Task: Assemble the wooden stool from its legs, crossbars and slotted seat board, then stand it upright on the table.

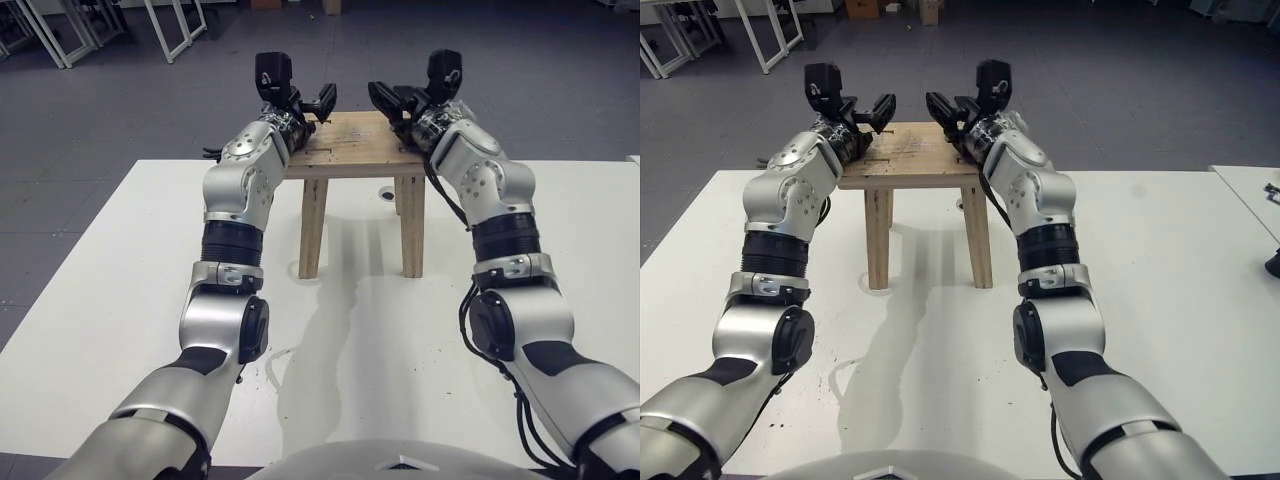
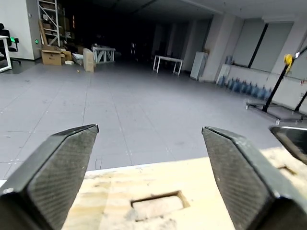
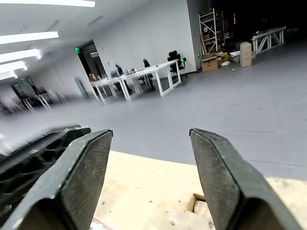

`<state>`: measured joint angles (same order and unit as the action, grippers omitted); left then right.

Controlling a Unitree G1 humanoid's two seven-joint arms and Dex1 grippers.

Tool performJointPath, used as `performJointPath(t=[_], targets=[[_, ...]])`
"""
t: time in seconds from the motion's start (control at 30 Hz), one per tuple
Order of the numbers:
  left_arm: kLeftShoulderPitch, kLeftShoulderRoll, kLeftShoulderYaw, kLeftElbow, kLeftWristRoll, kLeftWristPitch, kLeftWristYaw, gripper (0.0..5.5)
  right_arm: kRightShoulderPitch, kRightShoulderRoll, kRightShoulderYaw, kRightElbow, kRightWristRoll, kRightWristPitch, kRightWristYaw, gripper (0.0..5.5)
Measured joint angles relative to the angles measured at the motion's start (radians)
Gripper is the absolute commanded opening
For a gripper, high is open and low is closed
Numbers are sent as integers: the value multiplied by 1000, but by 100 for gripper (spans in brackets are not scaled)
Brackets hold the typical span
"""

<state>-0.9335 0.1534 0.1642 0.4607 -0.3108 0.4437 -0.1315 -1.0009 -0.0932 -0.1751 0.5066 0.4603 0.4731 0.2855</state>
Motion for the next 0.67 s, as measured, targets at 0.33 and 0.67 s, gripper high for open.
performJointPath(t=[0.33,0.67], targets=[[481,-20,105,-494,86,-427,72,400,394,-36,-87,-605,-100,-290,-97,295],[870,-109,-69,-506,318,-662,110,335,922,-1,12,-628,-260,-454,-98,299]])
